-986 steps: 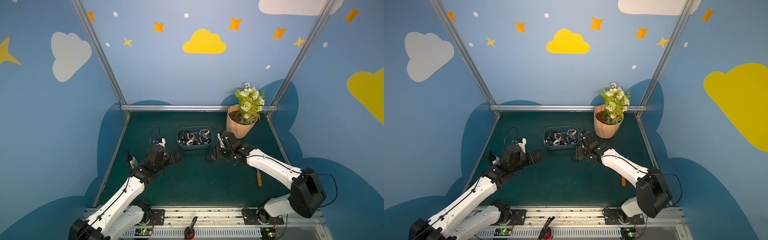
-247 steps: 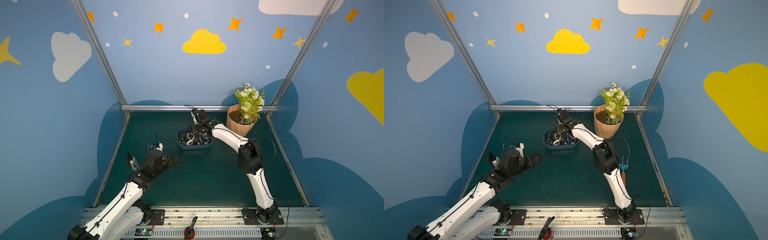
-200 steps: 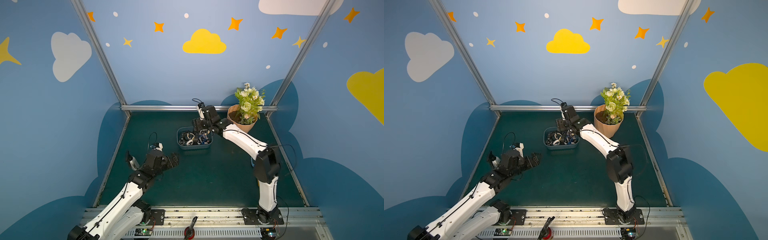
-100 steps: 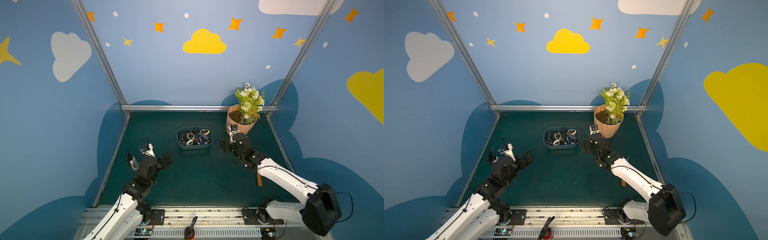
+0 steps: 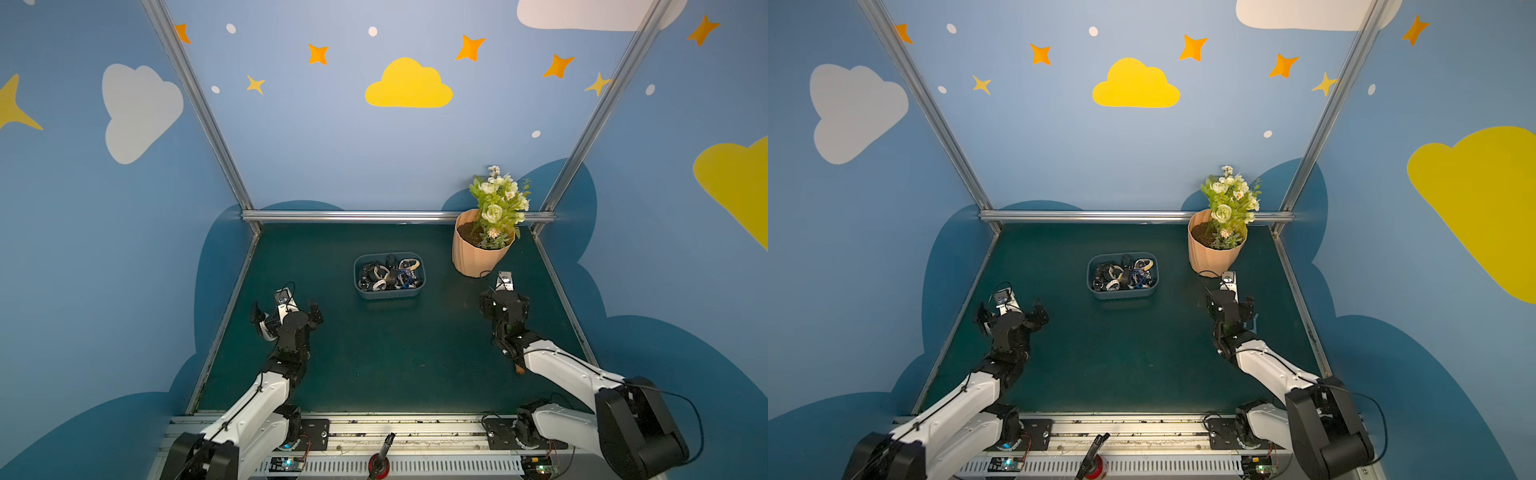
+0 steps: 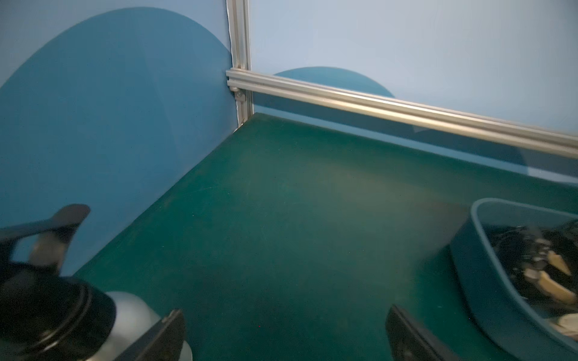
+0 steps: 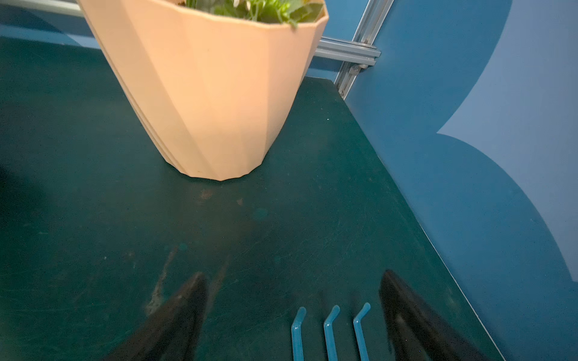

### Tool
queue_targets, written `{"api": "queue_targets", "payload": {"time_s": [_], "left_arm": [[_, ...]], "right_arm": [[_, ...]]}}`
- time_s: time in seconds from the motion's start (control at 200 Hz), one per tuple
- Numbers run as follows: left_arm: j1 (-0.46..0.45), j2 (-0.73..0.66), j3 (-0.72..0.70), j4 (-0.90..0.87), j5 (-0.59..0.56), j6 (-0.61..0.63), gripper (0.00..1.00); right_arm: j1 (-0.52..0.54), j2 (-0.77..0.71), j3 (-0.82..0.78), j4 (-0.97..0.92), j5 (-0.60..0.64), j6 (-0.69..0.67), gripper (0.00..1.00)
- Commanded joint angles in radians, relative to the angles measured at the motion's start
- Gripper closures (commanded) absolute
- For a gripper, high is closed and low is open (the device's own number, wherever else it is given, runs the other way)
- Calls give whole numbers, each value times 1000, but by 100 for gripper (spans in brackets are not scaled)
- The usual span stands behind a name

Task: Put the watch into the storage box
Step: Reset both arms

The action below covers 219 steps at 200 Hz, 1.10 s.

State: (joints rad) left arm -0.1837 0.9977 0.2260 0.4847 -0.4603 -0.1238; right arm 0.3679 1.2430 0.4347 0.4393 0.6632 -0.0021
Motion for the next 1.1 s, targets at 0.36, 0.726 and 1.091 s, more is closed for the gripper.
{"api": "queue_targets", "payload": {"time_s": [0.36,0.726,1.091], "left_arm": [[164,546,146,389,262,54,0],[182,532,179,299,269,27,0],[182,531,179,298,269,27,0]], "right_arm": [[-204,155,-129,444,-374,-40,12],[-280,276,-46,397,-475,18,8],[-280,277,-45,398,-476,16,8]]}}
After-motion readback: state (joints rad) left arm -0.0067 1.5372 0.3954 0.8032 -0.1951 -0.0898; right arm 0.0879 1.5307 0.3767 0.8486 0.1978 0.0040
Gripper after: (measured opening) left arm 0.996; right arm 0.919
